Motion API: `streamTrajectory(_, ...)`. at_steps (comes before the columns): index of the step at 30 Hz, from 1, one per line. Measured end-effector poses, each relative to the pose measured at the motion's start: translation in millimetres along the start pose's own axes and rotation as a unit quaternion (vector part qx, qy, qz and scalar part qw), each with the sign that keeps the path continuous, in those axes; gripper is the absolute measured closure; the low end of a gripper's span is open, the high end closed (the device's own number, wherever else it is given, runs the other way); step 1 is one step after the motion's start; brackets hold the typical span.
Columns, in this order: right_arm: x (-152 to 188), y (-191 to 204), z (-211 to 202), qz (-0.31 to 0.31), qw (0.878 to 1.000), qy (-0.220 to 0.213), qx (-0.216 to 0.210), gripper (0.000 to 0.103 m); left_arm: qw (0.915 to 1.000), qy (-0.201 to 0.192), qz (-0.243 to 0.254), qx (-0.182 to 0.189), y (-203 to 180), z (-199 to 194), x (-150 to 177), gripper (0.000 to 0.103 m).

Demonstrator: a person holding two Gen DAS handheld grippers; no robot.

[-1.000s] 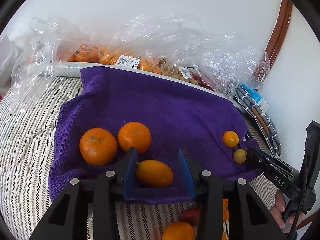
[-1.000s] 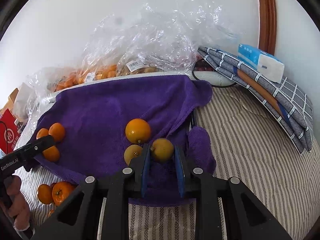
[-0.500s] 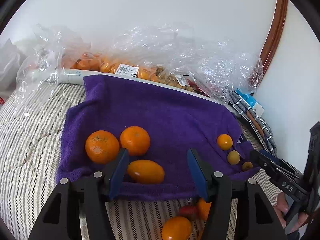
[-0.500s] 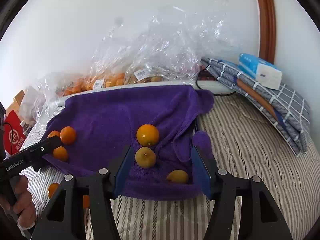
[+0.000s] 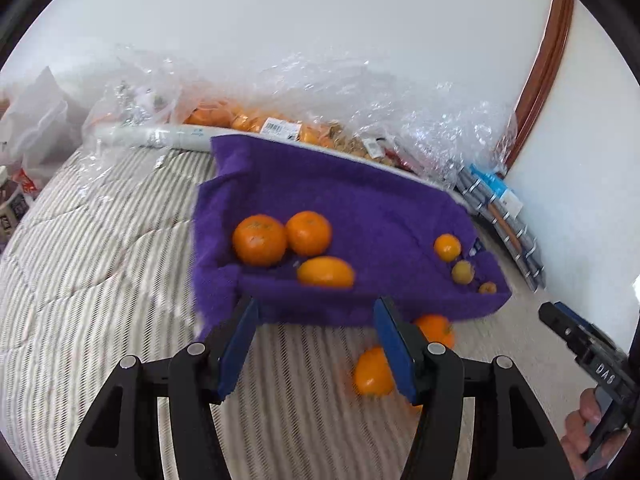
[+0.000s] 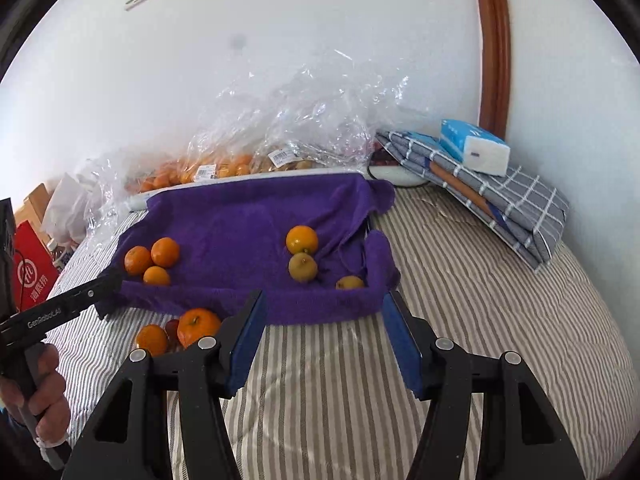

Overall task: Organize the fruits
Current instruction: 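Grasp a tangerine with the right gripper while the left moves toward remaining oranges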

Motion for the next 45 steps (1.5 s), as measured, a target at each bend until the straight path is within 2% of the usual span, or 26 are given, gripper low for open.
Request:
streamTrajectory(4, 22, 8, 1, 0.023, 0.999, 0.036, -0.026, 0.043, 0.9988, 0.007, 0.031, -0.038, 15, -11, 13, 0.045)
streamTrajectory(6, 34, 16, 3, 0.024, 0.998, 0.051, -0.034, 0.047, 0.998, 0.016, 0.036, -0.049, 23, -14, 18, 0.045)
streamTrajectory(12, 58, 51, 5, 0.023, 0.994, 0.075, -0.076, 0.05, 0.9973, 0.033, 0.037, -0.054, 38, -13, 30, 0.045)
streamTrajectory(16, 61, 71, 7, 0.008, 0.991, 0.082, -0.102, 0.05, 0.9968, 0.035, 0.042, -0.057, 39, -9, 37, 0.045)
streamTrajectory(24, 65, 91, 26, -0.016, 0.989, 0.106, -0.106, 0.05, 0.9986, 0.031, -0.008, -0.042, 52, -12, 38, 0.045)
streamTrajectory(29, 68, 100, 38, -0.024, 0.987, 0.115, -0.108, 0.05, 0.9984, 0.029, -0.009, -0.048, 51, -13, 39, 0.045)
streamTrajectory(31, 70, 103, 43, -0.029, 0.987, 0.121, -0.105, 0.054, 0.9984, 0.029, -0.01, -0.047, 51, -14, 40, 0.045)
streamTrajectory(34, 70, 105, 43, -0.04, 0.988, 0.114, -0.098, 0.065, 0.9986, 0.028, -0.015, -0.043, 50, -13, 39, 0.045)
streamTrajectory(40, 72, 97, 35, -0.032, 0.988, 0.111, -0.098, 0.066, 0.9986, 0.028, -0.017, -0.041, 51, -14, 40, 0.044)
streamTrajectory(45, 72, 79, 22, -0.038, 0.992, 0.097, -0.077, 0.067, 0.9986, 0.029, -0.014, -0.042, 50, -14, 40, 0.043)
Point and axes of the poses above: each gripper's, at about its wrist camera, not at the fingertips, and z roughly the way its jaws point, y to its left, x to its underside, the point moved 4 cm from there along z, roughly the way its jaws point, and after that the axes turned 9 degrees about -y, right-handed, at the moved point
